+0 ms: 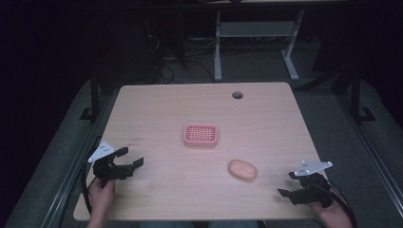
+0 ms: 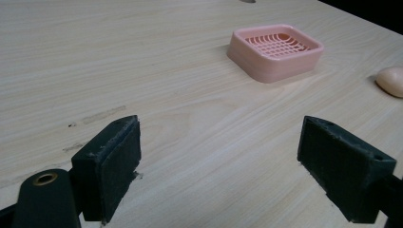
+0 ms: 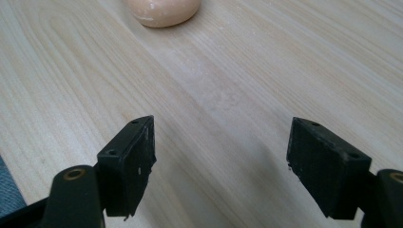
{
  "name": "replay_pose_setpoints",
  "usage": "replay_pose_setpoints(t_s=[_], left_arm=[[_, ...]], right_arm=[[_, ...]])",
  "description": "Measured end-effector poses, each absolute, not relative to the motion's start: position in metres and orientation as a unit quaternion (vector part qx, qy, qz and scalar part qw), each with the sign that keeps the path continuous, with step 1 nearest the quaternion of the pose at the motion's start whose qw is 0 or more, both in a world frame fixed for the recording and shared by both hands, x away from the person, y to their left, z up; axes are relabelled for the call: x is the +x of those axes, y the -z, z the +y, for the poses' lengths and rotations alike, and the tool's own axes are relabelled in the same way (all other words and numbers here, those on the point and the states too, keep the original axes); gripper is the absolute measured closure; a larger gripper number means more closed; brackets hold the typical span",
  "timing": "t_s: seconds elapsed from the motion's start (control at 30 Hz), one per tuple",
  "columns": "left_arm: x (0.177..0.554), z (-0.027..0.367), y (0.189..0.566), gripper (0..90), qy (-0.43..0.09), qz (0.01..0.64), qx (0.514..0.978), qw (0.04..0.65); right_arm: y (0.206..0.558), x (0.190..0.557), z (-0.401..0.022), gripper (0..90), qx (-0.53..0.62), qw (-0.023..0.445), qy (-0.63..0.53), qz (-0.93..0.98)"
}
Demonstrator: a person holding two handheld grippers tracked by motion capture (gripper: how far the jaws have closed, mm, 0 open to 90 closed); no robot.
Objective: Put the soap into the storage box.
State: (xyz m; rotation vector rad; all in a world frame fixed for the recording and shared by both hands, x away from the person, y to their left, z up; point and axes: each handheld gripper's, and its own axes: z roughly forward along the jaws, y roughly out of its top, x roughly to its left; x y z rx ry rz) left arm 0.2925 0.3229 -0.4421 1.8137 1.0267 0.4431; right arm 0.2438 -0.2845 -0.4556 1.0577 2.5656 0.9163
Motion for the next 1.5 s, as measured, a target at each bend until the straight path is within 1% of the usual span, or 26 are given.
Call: replay_pose_setpoints(t_s=[0.17,0.37,0.57,1.2,1.5], left_arm=[[0.293,0.323,0.442,14.2,-0.182,0.424,0.745,0.482],[0.291,0.324,0.441,14.3,-0.181,0.422,0.745,0.484],[0.291,0.326,0.442,14.2,-0.182,0.424,0.746,0.48],[0.291,0.326,0.442,14.2,-0.182,0.426,0.744,0.482],[0.291,0.326,0.441,14.2,-0.182,0.424,0.744,0.483]], right_arm=[[0.453,0.245,-0.279,23.9,0.353,0.112,-0.309,0.876],[0.449,0.248,-0.264,21.8,0.337,0.096,-0.299,0.888],[0.441,0.254,-0.256,21.8,0.327,0.087,-0.292,0.895],[0.429,0.269,-0.236,20.0,0.303,0.075,-0.27,0.911],[0.419,0.282,-0.216,18.8,0.281,0.065,-0.255,0.923]])
